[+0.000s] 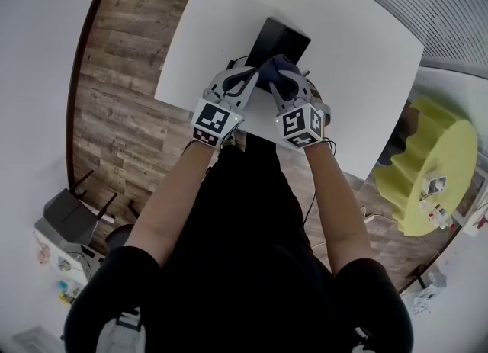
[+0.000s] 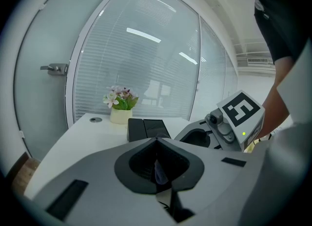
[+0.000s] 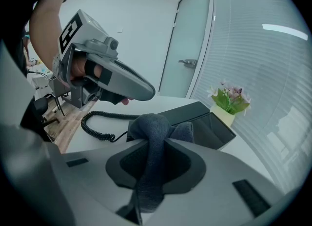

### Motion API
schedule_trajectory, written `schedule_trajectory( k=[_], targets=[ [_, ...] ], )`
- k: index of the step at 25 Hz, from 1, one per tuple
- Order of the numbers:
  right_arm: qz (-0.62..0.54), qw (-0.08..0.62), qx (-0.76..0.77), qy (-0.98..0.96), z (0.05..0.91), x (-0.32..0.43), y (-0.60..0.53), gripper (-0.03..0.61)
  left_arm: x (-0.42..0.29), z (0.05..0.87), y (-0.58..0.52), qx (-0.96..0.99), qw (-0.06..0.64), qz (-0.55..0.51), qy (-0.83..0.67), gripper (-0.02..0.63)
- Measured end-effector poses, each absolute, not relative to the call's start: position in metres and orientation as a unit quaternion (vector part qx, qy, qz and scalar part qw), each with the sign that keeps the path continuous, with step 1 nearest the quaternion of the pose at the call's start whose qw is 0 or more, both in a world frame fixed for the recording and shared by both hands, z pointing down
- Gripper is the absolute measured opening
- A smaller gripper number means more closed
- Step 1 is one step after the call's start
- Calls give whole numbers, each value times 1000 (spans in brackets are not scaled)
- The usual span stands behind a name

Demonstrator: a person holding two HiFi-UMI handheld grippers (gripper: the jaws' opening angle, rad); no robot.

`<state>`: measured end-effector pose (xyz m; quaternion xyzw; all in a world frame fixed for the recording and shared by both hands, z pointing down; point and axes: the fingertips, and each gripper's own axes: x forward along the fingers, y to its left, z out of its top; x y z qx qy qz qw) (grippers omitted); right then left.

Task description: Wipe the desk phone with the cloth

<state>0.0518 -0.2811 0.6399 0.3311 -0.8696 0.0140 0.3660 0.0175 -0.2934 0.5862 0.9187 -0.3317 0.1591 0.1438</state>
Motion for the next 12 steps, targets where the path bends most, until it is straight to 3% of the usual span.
schedule_trajectory(
  k=[12],
  targets=[
    [45, 384, 304, -871, 657, 36, -245, 87, 7, 593, -265, 917, 153, 162, -330, 11]
  ],
)
